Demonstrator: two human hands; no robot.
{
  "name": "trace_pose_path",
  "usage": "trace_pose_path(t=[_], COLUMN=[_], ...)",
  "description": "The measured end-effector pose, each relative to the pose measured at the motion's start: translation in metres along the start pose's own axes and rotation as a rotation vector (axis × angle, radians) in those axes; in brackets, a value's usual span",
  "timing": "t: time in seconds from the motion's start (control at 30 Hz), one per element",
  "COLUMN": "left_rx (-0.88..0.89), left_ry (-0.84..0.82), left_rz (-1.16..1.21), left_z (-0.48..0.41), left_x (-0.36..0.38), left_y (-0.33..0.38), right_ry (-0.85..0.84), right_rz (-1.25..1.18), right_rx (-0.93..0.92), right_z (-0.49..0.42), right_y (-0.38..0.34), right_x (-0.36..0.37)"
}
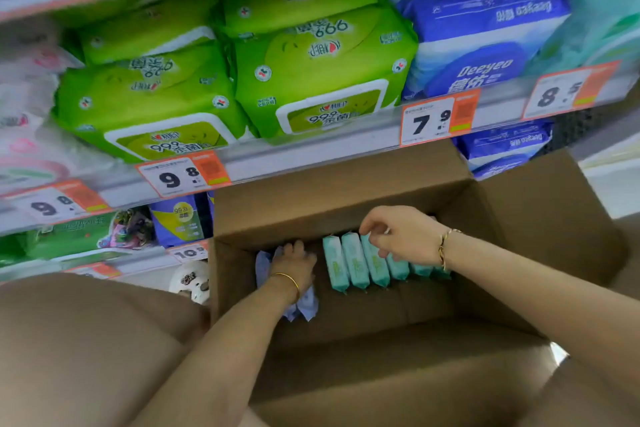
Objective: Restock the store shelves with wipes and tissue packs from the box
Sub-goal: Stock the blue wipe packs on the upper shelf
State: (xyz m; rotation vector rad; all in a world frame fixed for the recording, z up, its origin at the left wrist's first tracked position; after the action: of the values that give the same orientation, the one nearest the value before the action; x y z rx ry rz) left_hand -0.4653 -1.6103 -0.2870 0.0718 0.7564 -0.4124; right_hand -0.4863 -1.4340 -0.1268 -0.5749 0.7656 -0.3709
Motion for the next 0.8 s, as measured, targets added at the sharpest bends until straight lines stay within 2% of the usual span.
trace_pose_path(t=[0.17,0.27,0.37,0.47,0.67,0.8], left_rx=[-0.011,0.038,0.031,-0.008,-0.032,-0.090], left_ry=[0.037,-0.013,-0.036,0.042,0.050,0.014], left_rz=[-0.056,-0.106,-0.041,0.018,-0.148,-0.164], left_z=[-0.010,-0.012,-0.013,-0.015,-0.017,-0.020], left_x=[0.006,0.014,0.016,0.008,0.015,0.013], left_y=[0.006,0.008,0.009,0.009,0.015,0.014], right_ry=[-0.005,-0.006,-0.006,-0.011,-0.021,-0.016], right_rz=[-0.037,-0.044,-0.053,-0.059,-0.069,-0.067], right_rx=[0.050,0.047,0.043,0.045,0.045,0.047], right_z=[-0.005,-0.005,-0.005,-0.005,-0.005,-0.003], right_y=[0.009,0.009,0.010,0.011,0.011,0.013], right_x=[0.002,0.001,0.000,0.001,0.003,0.002])
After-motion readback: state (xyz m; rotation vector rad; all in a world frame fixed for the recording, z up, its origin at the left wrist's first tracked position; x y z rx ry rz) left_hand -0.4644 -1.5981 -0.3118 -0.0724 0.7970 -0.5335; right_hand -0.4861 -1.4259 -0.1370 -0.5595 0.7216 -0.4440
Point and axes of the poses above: each hand's wrist, its own z-axis away from the middle knuckle, its own x-axis out of the palm, y = z × x, the point moved 6 cm from there along -z, towards the middle knuckle, and after that the axes turned 2 degrees about -x, right-handed, at the moved point
